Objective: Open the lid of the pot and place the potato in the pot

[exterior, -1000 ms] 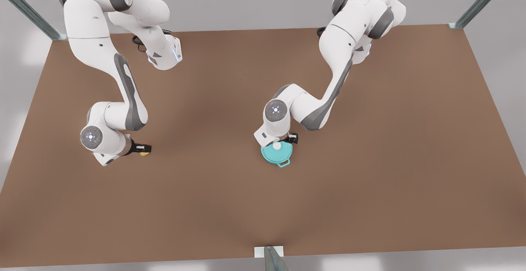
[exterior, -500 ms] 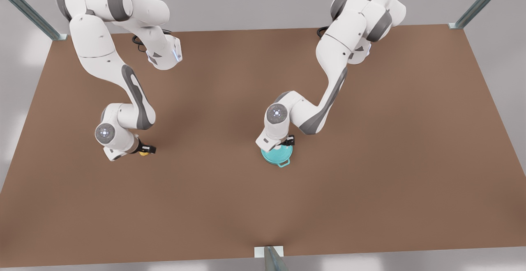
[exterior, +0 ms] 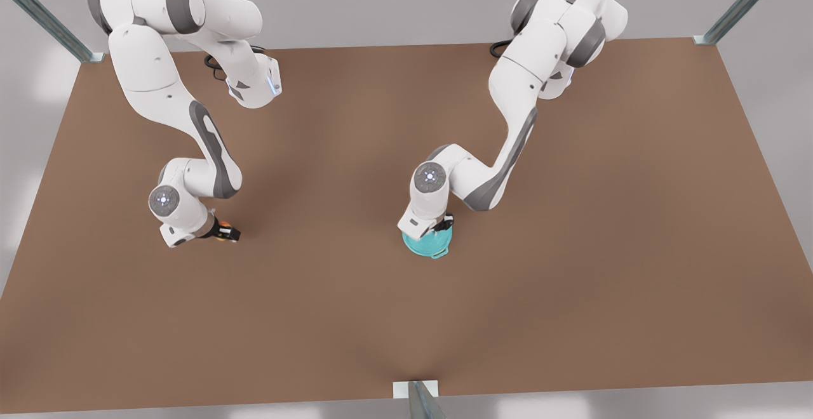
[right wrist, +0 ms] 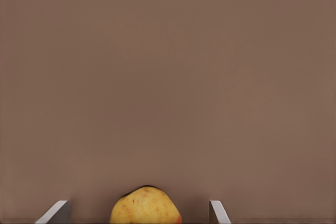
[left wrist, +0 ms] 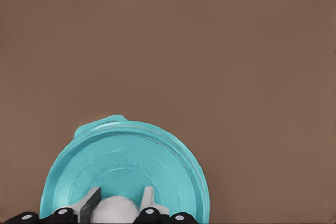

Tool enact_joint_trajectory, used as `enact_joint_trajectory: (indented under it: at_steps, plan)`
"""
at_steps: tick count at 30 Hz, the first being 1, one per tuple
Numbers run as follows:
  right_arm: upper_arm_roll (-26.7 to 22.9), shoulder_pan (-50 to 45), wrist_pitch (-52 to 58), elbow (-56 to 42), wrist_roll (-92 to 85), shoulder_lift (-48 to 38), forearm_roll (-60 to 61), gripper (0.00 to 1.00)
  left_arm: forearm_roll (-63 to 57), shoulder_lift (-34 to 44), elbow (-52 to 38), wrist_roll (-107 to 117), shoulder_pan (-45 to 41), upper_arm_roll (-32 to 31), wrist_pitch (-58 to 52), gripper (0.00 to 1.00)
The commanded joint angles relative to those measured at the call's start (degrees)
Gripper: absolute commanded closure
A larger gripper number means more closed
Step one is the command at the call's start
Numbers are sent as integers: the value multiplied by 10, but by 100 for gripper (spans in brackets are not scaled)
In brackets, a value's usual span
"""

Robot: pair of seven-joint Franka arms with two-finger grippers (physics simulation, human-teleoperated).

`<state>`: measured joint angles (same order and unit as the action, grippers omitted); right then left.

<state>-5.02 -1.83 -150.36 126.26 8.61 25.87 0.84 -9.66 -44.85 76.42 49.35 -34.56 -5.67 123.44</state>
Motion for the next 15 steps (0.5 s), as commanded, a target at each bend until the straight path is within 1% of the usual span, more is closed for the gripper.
enact_joint_trajectory:
  at_steps: [1, 4, 5, 7, 8, 9, 10, 11, 12, 13, 15]
  plan:
    - [0, -2, -5, 4, 13, -3, 1, 1, 12, 3, -29, -53, 34, 0, -101, 68]
    - [0, -3, -5, 12, 15, -6, 1, 1, 12, -3, -31, -202, 199, 0, -98, 68]
    - [1, -4, -5, 13, 16, -6, 1, 1, 13, -16, -30, -241, 251, 0, -81, 68]
    - [1, -4, -5, 13, 16, -6, 1, 4, 26, -45, -31, -275, 315, 0, -20, 68]
    - [1, -4, -5, 13, 16, -6, 1, 6, 26, -64, -33, -277, 325, -1, 15, 67]
    - [1, -4, -5, 13, 16, -6, 1, 11, 25, -67, -34, -280, 324, -1, 27, 17]
    - [1, -4, -5, 13, 16, -6, 1, 15, 21, -62, -36, -299, 323, -1, 18, 0]
    - [1, -4, -5, 13, 16, -6, 1, 16, -1, -46, -36, -359, 326, 2, -38, 0]
    - [1, -4, -5, 13, 16, -6, 1, 18, 4, -13, -36, -425, 335, 3, -102, 0]
    - [1, -4, -5, 13, 16, -6, 1, 19, 7, 12, -37, -455, 341, 2, -149, 0]
    - [1, -4, -5, 13, 16, -5, 1, 26, 10, 88, -37, -469, 354, 0, -244, 0]
